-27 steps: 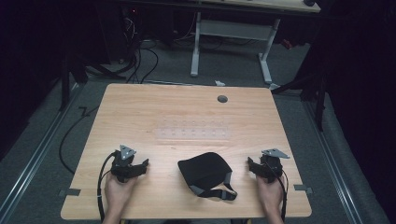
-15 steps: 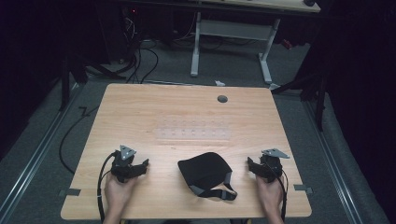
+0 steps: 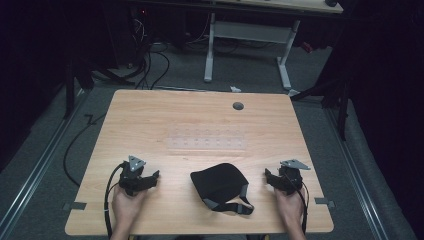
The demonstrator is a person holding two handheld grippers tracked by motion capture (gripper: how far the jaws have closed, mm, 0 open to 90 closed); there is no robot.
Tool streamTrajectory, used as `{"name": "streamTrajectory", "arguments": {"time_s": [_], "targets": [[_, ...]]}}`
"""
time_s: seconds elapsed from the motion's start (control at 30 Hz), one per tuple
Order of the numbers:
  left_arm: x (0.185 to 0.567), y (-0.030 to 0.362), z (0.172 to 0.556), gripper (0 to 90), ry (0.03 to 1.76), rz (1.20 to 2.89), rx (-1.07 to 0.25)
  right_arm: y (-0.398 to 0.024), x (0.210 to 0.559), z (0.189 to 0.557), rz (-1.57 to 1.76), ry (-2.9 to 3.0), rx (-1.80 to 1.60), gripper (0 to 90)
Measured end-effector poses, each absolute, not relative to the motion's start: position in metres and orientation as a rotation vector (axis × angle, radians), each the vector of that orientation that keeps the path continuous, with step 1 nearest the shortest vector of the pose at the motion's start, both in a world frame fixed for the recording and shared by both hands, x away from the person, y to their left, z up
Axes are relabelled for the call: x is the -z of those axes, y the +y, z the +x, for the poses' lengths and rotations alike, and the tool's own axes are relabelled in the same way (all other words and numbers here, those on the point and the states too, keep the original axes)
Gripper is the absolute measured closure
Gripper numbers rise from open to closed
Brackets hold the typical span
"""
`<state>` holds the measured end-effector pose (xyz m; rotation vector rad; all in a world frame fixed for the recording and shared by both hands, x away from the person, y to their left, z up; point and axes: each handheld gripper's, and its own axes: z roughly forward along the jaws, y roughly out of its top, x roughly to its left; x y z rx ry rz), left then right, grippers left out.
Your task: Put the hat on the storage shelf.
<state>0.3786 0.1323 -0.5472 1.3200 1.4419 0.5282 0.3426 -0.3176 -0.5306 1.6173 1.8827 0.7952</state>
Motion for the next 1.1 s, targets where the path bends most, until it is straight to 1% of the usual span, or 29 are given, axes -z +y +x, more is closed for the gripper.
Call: {"name": "streamTrajectory", "arguments": {"time_s": [0.27, 0.3, 0.33, 0.7, 0.9, 1.1], "targets": [[0.547, 0.132, 0.379, 27.8, 1.441, 1.318, -0.527, -0.320, 0.530, 0.342, 1.619, 1.877, -0.797, 39.1], [0.547, 0.132, 0.379, 27.8, 1.441, 1.319, -0.527, -0.321, 0.529, 0.341, 1.625, 1.880, -0.814, 41.4], [0.547, 0.132, 0.379, 27.8, 1.441, 1.319, -0.527, -0.321, 0.529, 0.341, 1.628, 1.880, -0.826, 41.8], [0.547, 0.132, 0.379, 27.7, 1.441, 1.318, -0.527, -0.321, 0.525, 0.329, 1.611, 1.910, -0.975, 44.3], [0.547, 0.132, 0.379, 27.7, 1.441, 1.319, -0.527, -0.324, 0.520, 0.318, 1.610, 1.907, -1.054, 44.0], [0.547, 0.132, 0.379, 27.7, 1.441, 1.319, -0.527, -0.318, 0.511, 0.306, 1.566, 1.942, -1.126, 43.1]]}}
